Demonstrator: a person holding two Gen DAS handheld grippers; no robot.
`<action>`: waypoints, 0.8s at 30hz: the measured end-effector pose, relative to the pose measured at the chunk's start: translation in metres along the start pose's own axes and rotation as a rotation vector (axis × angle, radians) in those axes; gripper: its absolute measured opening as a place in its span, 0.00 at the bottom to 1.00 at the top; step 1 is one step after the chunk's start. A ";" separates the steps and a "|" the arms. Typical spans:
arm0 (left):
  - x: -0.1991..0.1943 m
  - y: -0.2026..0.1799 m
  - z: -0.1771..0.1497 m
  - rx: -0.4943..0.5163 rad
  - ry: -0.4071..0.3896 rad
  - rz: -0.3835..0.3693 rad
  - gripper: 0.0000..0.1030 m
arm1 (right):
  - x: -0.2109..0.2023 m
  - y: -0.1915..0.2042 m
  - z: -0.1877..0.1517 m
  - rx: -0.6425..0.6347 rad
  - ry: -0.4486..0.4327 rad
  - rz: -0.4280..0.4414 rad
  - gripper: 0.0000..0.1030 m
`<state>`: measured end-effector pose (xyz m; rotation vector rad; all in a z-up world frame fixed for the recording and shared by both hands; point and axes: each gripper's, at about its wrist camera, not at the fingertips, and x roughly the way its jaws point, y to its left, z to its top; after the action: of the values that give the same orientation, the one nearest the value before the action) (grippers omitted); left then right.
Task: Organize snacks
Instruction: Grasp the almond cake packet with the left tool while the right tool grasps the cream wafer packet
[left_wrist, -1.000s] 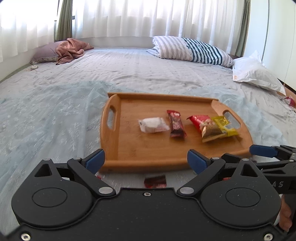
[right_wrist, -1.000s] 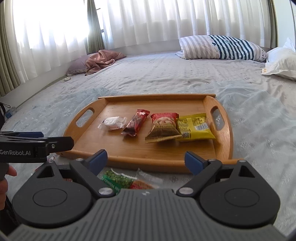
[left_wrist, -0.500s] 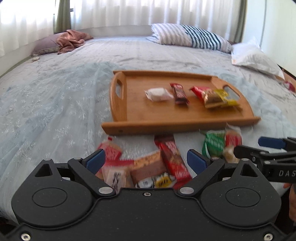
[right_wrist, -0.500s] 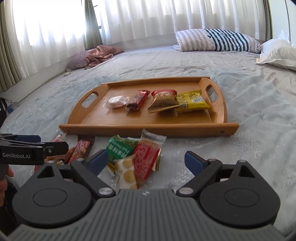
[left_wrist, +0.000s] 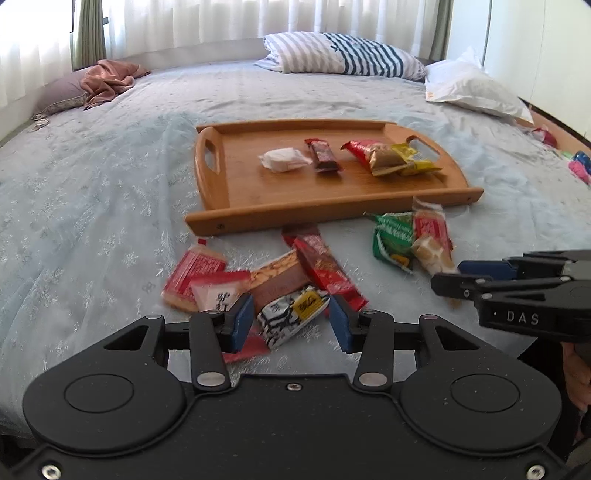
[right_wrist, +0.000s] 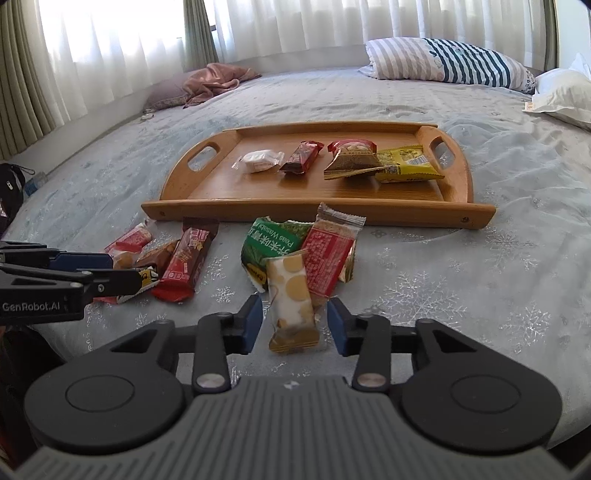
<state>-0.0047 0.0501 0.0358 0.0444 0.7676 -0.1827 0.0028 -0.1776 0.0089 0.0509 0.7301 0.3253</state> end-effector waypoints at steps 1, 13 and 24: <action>0.002 0.001 0.000 -0.006 0.003 0.007 0.42 | 0.001 0.001 0.000 0.000 0.000 0.000 0.42; 0.025 0.029 0.012 -0.259 0.036 -0.052 0.36 | -0.001 0.000 0.006 0.021 -0.030 -0.026 0.23; 0.042 0.025 0.012 -0.284 0.069 0.005 0.46 | -0.009 -0.019 0.013 0.083 -0.076 -0.084 0.23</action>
<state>0.0377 0.0669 0.0144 -0.2170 0.8561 -0.0662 0.0101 -0.1977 0.0214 0.1105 0.6681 0.2114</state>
